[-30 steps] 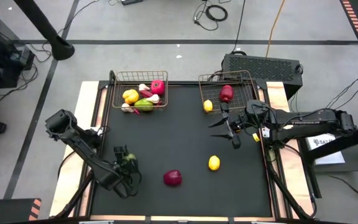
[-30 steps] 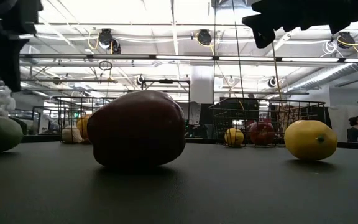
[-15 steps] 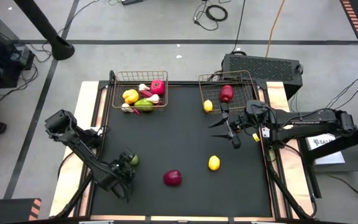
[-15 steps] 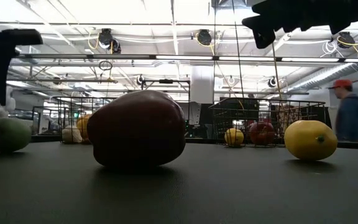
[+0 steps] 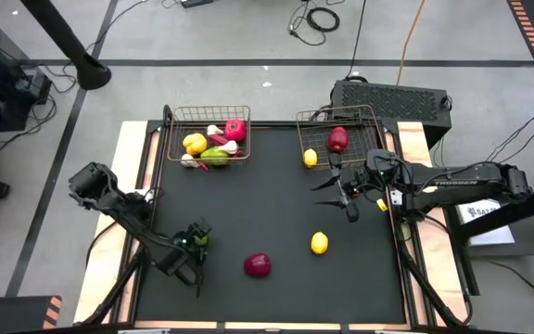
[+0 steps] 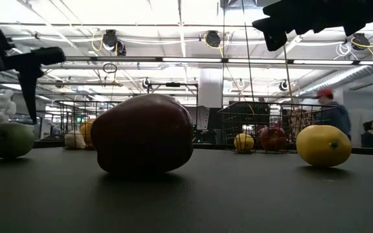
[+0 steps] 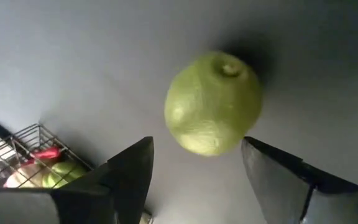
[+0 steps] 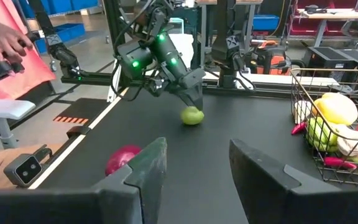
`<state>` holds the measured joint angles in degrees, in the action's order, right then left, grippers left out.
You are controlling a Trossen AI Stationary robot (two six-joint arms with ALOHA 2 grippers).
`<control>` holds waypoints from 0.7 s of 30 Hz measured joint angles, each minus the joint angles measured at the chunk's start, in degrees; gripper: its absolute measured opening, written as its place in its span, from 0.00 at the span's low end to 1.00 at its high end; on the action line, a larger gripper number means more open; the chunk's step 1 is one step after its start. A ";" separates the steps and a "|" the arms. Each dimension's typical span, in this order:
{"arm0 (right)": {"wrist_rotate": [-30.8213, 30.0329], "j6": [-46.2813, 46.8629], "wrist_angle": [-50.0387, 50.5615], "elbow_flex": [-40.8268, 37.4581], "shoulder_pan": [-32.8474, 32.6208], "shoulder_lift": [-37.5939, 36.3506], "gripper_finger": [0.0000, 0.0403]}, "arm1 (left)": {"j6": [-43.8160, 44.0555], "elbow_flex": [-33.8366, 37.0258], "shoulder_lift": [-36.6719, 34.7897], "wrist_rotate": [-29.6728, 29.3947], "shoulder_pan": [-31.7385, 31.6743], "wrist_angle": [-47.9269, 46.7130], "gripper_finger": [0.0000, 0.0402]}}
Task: Sort produce into baskets
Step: Put the green lime into the right wire basket
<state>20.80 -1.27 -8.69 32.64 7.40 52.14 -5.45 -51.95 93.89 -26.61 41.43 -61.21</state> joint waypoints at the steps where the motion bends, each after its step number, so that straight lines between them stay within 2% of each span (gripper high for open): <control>1: 0.00 -0.06 0.00 0.00 0.00 0.00 0.41 | -0.06 0.22 0.00 0.04 -0.37 1.16 0.62; 6: 0.01 -0.08 -0.01 0.00 0.00 0.00 0.41 | -2.89 2.20 -0.03 1.75 -1.96 9.74 0.62; 13: -0.10 -0.60 0.00 0.00 0.00 0.00 0.41 | -2.46 2.59 -0.06 0.85 -4.77 11.82 0.62; 17: -2.68 -0.95 0.00 0.00 0.00 0.00 0.41 | -2.43 2.58 -0.05 0.94 -6.13 15.72 0.62; 21: -4.54 -0.98 0.02 0.00 0.04 0.00 0.41 | -2.46 2.57 -0.07 1.41 -7.09 19.17 0.56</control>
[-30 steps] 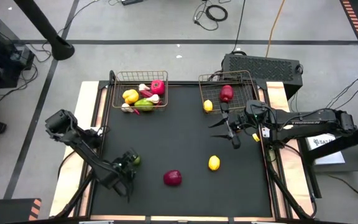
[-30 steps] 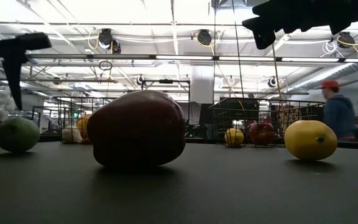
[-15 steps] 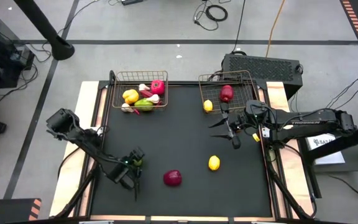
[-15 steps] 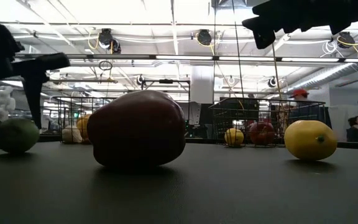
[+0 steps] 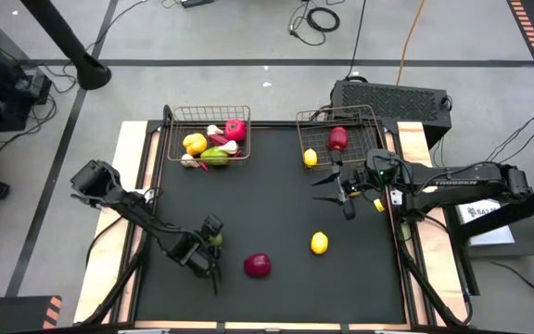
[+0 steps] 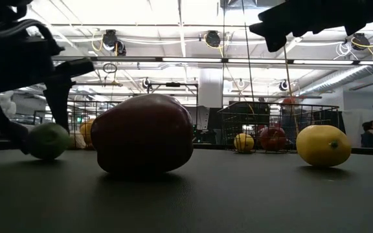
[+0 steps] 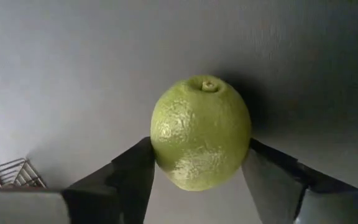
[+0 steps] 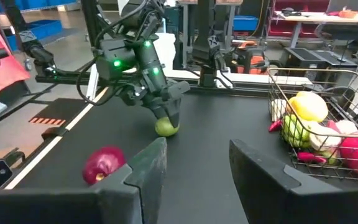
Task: Sort produce into baskets
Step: Put the green lime into the right wire basket
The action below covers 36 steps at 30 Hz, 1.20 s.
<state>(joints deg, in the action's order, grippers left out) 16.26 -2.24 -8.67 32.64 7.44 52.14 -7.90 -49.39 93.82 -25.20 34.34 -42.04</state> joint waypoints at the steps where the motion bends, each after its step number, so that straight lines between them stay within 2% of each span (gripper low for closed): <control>1: -0.01 0.00 0.03 0.00 0.00 0.00 0.41 | 0.02 0.00 0.00 0.12 -0.15 0.25 0.55; 4: -0.01 0.02 0.22 0.00 -0.02 0.00 0.41 | 1.07 0.00 -0.02 0.20 -0.34 0.45 0.52; 11: 0.01 -0.11 0.35 0.00 -0.02 0.00 0.41 | 8.33 -2.62 -0.32 -0.43 -0.34 0.94 0.52; 13: 0.01 -0.20 0.35 0.00 -0.02 0.00 0.41 | 9.02 -4.75 -1.15 -2.36 -0.32 1.48 0.52; 16: 0.01 -0.46 0.26 0.00 -0.02 0.00 0.41 | 8.67 -8.06 -2.83 -9.30 -0.34 3.05 0.52; 19: 0.01 -1.65 -0.27 0.00 -0.02 0.00 0.41 | 3.96 -10.84 -5.10 -17.52 -1.00 9.01 0.52; 21: -0.51 -2.13 -0.77 0.00 -0.04 0.00 0.41 | -2.25 -11.62 -7.09 -22.36 -2.18 16.48 0.52; 24: -2.78 -2.93 -2.06 0.00 -0.04 -0.12 0.41 | -13.78 -11.72 -9.07 -24.33 -5.60 31.48 0.52; 27: -3.02 -2.43 -3.65 0.00 -0.02 -0.23 0.41 | -21.00 -11.69 -10.28 -21.51 -10.03 41.19 0.52; 29: -2.82 -3.25 -3.60 0.00 -0.07 -0.24 0.41 | -21.16 -11.69 -10.45 -16.83 -13.44 45.81 0.52; 32: -3.16 -5.35 -3.68 0.00 -0.46 0.26 0.41 | -16.86 -11.69 -10.36 -8.14 -18.43 52.25 0.52; 36: -4.35 -7.34 -4.37 -0.02 -1.33 1.20 0.43 | -5.24 -11.69 -9.98 3.65 -24.37 58.77 0.52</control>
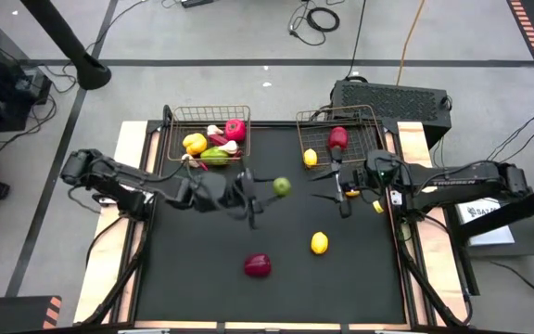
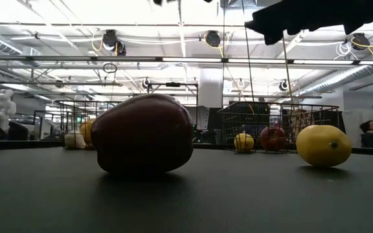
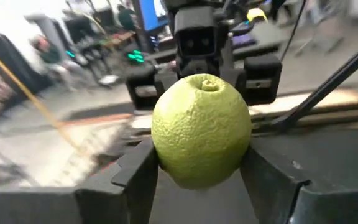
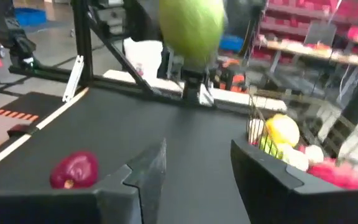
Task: Sort produce into baskets
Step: Put the green lime into the right wire basket
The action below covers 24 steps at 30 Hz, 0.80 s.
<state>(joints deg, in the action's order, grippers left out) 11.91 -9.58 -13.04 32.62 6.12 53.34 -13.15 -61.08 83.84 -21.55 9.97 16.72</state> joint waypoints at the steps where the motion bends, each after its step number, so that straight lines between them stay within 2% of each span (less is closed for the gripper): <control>1: -0.20 -0.48 -1.05 0.02 -0.36 0.13 0.44 | 2.68 0.02 0.06 2.67 -1.22 0.19 0.52; 4: -2.36 -0.80 -4.07 0.02 -1.76 0.20 0.49 | 8.06 0.04 0.08 8.29 -4.10 0.96 0.52; 7: -3.19 -0.96 -7.80 0.02 -3.30 0.15 0.58 | 11.65 0.32 0.06 11.15 -5.44 0.51 0.52; 11: -3.24 1.66 -15.15 0.02 -4.82 1.67 0.72 | 13.90 0.63 0.39 12.97 -5.56 0.47 0.52; 14: -3.27 2.72 -20.80 0.02 -6.02 4.94 0.79 | 13.79 0.63 1.70 13.05 -5.21 2.05 0.52; 19: -3.13 2.95 -30.40 0.23 -6.61 11.88 0.82 | 12.64 0.72 3.85 13.06 -5.06 4.50 0.52; 24: -3.44 6.23 -27.41 4.69 -5.79 15.48 0.81 | 9.57 0.72 4.54 13.06 -4.95 5.08 0.52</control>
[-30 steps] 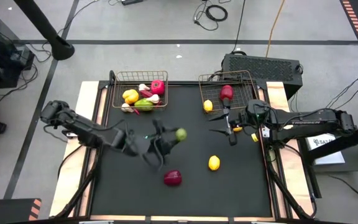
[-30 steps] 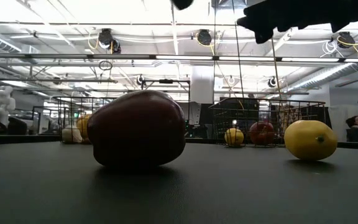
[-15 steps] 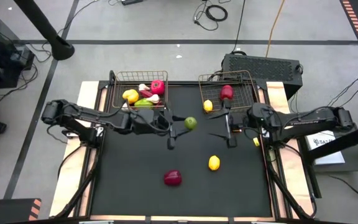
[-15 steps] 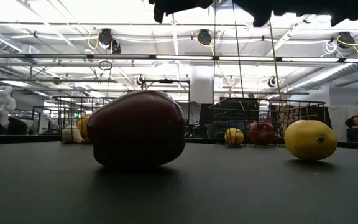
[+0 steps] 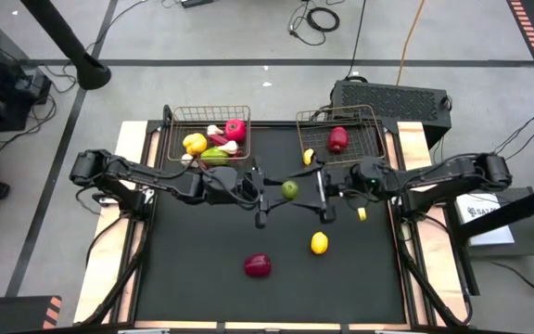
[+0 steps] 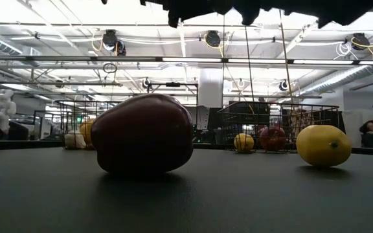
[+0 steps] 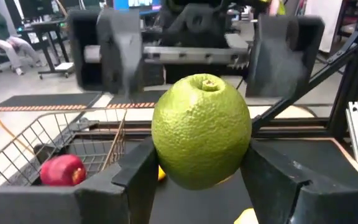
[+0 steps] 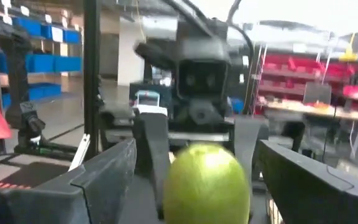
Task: Sort produce into baskets
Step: Put the green lime into the right wire basket
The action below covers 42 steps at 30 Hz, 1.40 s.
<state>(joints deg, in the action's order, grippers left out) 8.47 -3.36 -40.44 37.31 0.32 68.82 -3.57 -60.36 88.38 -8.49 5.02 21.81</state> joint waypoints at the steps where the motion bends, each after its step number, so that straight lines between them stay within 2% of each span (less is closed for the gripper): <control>1: 0.02 0.38 1.30 0.55 0.06 0.51 0.81 | -0.10 0.00 -0.04 0.00 0.00 0.33 0.52; 9: -0.04 -1.05 3.75 3.45 0.06 5.07 0.79 | -0.15 0.00 -0.04 0.00 0.25 -0.06 0.52; 20: 0.00 -2.26 3.77 3.64 0.06 4.38 0.67 | 0.17 -0.02 -0.15 -0.06 0.33 0.26 0.52; 42: 0.57 -1.76 2.96 3.64 0.08 4.35 0.66 | 0.28 -0.07 -0.15 -0.07 0.35 0.13 0.52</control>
<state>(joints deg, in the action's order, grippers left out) 9.04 -5.12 -37.49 40.95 0.40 73.17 -3.29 -60.42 88.23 -8.56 5.37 21.93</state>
